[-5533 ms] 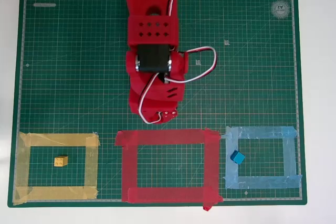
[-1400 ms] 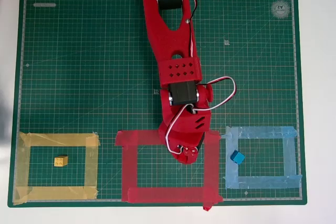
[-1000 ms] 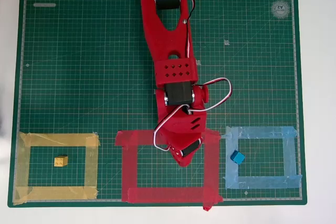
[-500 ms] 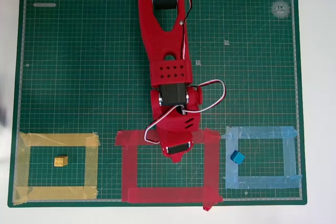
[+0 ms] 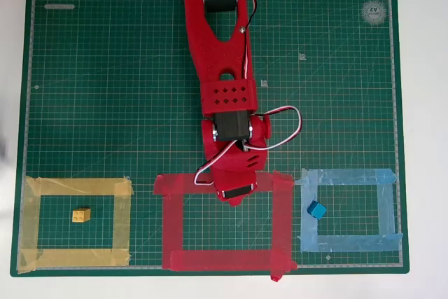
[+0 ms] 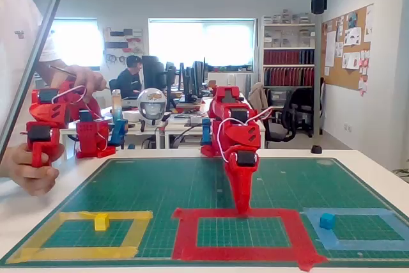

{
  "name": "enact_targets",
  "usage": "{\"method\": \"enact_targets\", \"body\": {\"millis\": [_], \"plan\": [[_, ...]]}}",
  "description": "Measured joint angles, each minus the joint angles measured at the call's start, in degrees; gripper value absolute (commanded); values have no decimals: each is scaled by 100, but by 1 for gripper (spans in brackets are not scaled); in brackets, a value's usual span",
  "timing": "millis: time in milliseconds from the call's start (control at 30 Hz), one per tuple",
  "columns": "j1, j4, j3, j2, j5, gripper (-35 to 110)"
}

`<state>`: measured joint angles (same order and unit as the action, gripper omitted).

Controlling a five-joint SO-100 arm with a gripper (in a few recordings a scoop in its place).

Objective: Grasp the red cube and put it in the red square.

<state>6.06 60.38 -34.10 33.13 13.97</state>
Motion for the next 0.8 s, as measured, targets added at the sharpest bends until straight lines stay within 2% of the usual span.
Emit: {"method": "enact_targets", "body": {"millis": [800], "plan": [[9, 0, 167, 0, -44, 14]]}}
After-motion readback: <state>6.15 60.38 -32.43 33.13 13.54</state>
